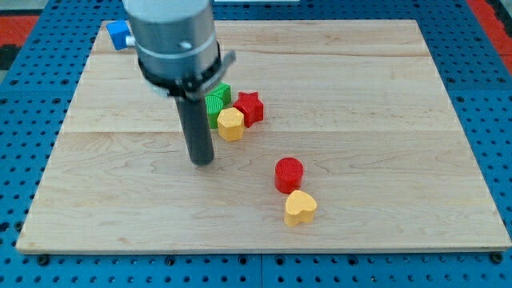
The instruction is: Slide yellow heart along with red circle to the center of the board
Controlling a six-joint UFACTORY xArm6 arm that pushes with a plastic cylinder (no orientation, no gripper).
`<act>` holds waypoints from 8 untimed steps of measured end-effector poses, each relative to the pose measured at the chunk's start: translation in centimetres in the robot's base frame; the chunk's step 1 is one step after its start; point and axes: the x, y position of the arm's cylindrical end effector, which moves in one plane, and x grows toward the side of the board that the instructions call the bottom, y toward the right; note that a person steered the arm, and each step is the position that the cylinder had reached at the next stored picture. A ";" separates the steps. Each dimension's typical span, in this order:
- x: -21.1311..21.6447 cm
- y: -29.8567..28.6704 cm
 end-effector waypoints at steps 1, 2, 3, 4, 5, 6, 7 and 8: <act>2.2 0.2; 2.8 0.0; 6.1 -3.6; 6.1 -1.2; 6.1 -1.4; 7.9 -0.9; 10.7 2.8; 10.7 6.9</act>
